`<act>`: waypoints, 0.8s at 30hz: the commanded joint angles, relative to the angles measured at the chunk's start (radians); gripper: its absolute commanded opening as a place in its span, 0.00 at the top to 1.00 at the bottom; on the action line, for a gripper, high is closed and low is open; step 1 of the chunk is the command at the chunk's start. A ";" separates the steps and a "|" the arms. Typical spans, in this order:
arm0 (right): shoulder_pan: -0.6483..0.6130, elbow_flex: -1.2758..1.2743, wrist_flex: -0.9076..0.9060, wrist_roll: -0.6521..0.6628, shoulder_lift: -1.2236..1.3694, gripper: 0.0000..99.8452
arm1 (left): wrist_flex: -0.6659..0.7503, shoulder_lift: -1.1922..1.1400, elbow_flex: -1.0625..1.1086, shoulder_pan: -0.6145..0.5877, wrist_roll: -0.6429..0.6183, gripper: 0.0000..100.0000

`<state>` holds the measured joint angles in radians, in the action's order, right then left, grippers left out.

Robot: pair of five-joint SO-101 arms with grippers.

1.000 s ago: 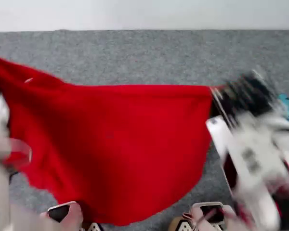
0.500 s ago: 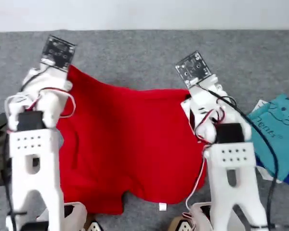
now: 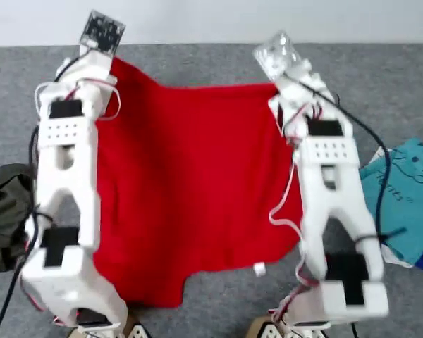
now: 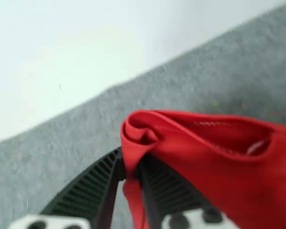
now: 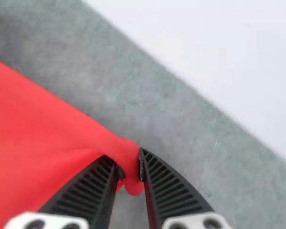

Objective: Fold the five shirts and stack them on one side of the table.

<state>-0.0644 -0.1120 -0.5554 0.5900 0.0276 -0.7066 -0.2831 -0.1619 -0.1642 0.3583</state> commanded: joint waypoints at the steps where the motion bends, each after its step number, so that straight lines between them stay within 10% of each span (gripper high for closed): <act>1: 0.024 0.278 0.018 0.012 0.124 0.99 | 0.023 -0.118 -0.257 0.002 0.009 0.99; 13: 0.025 0.574 0.016 0.014 0.364 0.99 | -0.069 -0.443 -0.769 0.005 0.009 0.99; 24: 0.024 0.577 -0.314 0.133 0.325 0.99 | -0.764 -0.480 -0.990 0.008 0.149 0.99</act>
<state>-0.0644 0.4035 -0.7795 0.7066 0.4097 -1.2651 -0.7787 -1.0886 -0.1626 0.4304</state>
